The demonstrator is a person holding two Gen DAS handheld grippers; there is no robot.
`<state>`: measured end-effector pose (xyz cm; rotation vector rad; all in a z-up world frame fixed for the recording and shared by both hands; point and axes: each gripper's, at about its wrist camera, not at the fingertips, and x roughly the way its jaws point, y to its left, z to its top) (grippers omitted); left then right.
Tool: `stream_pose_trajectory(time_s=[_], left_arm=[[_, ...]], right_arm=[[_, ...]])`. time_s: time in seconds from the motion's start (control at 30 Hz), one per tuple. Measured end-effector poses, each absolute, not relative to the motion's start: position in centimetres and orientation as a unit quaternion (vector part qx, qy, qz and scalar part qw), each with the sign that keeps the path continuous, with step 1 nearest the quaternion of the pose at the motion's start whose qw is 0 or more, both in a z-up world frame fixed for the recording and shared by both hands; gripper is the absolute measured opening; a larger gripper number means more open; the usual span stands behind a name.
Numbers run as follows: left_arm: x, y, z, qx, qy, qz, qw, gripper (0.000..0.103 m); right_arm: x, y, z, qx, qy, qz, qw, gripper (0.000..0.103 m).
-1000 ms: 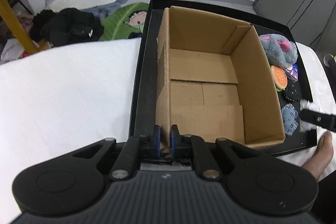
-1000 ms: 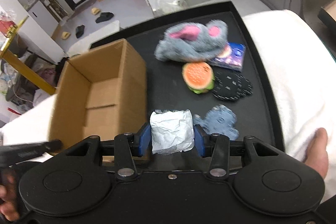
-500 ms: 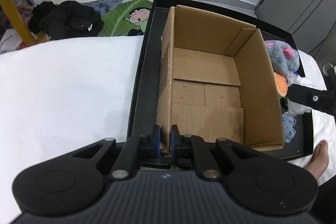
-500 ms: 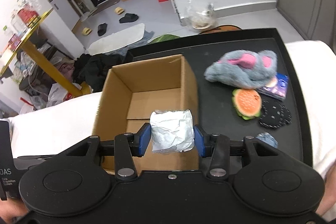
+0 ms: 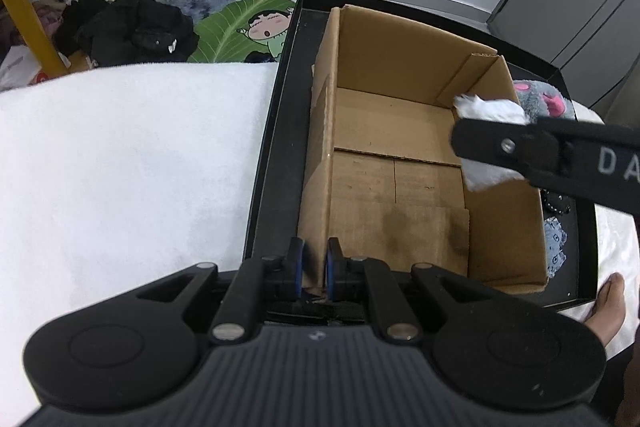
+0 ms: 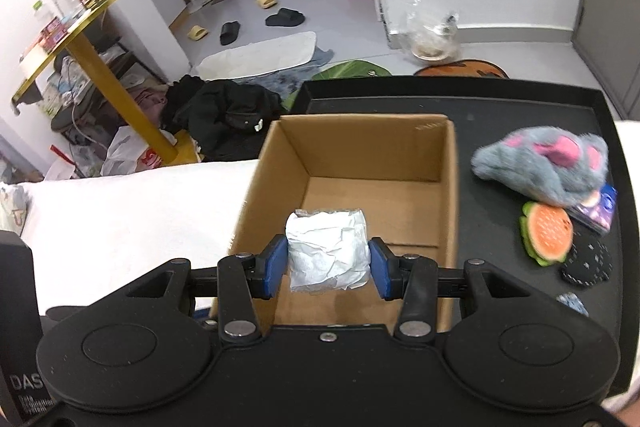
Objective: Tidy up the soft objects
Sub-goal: 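Carry the white cloth with the right tool over the box and release, then move the right tool back to the blue denim plush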
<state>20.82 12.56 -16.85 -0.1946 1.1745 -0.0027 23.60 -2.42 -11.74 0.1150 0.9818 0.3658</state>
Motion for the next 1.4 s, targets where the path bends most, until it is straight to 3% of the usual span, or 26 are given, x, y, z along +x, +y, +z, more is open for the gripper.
stream_pose_trajectory(time_s=[0.3, 0.43, 0.53, 0.9, 1.13, 1.23, 1.4], left_arm=[[21.0, 13.6, -17.4, -0.123, 0.556, -0.008, 0.822, 0.011], [21.0, 13.8, -17.4, -0.129, 0.555, -0.009, 0.822, 0.012], [20.8, 13.8, -17.4, -0.125, 0.552, -0.007, 0.825, 0.012], [20.7, 13.3, -17.0, -0.107, 0.553, 0.005, 0.826, 0.018], [20.2, 13.2, -16.3, -0.100, 0.534, 0.020, 0.839, 0.032], [19.4, 12.9, -15.5, -0.086, 0.510, 0.039, 0.855, 0.044], [19.4, 12.1, -15.0, -0.062, 0.502, 0.044, 0.862, 0.055]], right_arm=[[25.4, 0.2, -10.9, 0.033, 0.447, 0.191, 0.873, 0.045], [25.8, 0.8, -10.1, 0.020, 0.421, 0.197, 0.885, 0.064], [25.5, 0.1, -10.0, 0.018, 0.418, 0.199, 0.886, 0.068], [24.3, -4.9, -10.8, 0.052, 0.442, 0.170, 0.879, 0.069], [23.5, -8.1, -11.1, 0.063, 0.453, 0.147, 0.877, 0.070], [23.2, -9.3, -11.3, 0.061, 0.456, 0.136, 0.877, 0.075], [22.7, -11.8, -12.6, 0.070, 0.470, 0.109, 0.873, 0.077]])
